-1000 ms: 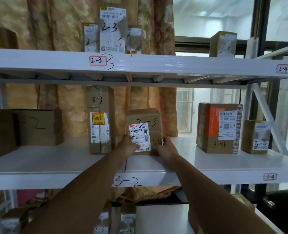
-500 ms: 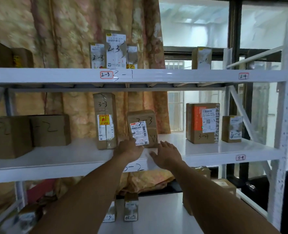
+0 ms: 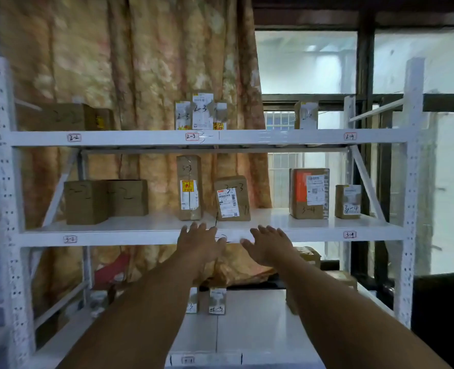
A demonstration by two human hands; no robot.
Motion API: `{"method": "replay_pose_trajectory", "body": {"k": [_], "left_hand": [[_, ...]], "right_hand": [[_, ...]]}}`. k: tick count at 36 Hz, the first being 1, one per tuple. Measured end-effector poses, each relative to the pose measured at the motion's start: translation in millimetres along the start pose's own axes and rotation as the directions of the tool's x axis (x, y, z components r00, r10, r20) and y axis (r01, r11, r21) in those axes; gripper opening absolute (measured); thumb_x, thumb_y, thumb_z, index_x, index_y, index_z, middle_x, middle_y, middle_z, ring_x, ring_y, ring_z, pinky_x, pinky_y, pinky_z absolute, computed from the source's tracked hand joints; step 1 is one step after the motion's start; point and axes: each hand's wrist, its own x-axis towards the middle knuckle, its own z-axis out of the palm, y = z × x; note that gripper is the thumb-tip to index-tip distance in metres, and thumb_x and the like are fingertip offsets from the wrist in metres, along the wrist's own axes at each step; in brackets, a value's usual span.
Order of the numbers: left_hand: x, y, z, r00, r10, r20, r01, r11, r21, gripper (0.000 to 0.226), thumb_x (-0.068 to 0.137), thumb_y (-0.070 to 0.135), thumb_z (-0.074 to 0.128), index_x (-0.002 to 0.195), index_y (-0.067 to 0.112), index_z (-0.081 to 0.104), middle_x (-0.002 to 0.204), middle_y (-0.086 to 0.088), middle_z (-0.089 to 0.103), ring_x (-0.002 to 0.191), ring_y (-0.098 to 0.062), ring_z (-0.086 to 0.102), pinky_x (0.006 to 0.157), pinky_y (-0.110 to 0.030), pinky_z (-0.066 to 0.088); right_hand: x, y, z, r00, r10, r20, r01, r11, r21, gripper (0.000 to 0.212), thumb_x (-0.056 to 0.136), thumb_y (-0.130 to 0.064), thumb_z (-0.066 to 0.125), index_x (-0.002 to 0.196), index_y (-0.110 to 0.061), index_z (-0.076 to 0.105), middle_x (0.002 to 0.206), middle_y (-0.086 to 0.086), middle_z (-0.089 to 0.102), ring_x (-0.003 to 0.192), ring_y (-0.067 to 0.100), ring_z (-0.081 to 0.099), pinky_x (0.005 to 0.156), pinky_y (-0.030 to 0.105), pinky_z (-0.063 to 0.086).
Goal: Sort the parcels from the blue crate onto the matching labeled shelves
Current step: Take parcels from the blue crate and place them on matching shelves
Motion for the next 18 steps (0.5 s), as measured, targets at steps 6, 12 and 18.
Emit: {"method": "replay_pose_trajectory", "body": {"k": [6,12,18], "left_hand": [[-93,-6,-31,0.998,-0.048,0.034,0.047,0.999,0.013,0.064,0.104,0.058,0.020,0.161,0.029,0.024,0.170,-0.002,0.016,0.157,-0.025,0.007,0.127,-0.050,0.003],[-170,-40,-59,0.996,-0.086,0.008,0.085,0.992,0.096,0.064,0.104,0.059,0.022,0.160,0.028,0.027,0.170,-0.003,0.018,0.157,-0.027,0.010,0.126,-0.052,0.006],[-255,-105,-89,0.979,-0.201,-0.038,0.204,0.975,0.093,0.058,0.103,0.051,0.031,0.154,0.026,0.038,0.164,-0.005,0.031,0.152,-0.030,0.024,0.123,-0.051,0.019]], "right_hand": [[-77,-38,-32,0.999,-0.041,0.031,0.042,0.999,-0.021,0.070,0.106,-0.060,0.019,0.165,-0.022,0.018,0.173,0.004,0.011,0.159,0.026,0.008,0.128,0.047,0.003],[-136,-78,-61,0.992,-0.119,0.040,0.120,0.992,-0.027,0.069,0.106,-0.059,0.018,0.165,-0.024,0.015,0.173,0.002,0.008,0.160,0.023,0.006,0.129,0.046,0.002],[-174,-155,-73,0.969,-0.242,0.047,0.242,0.970,-0.007,0.069,0.106,-0.059,0.020,0.166,-0.024,0.014,0.174,0.002,0.006,0.160,0.024,0.005,0.129,0.046,0.003]]}}
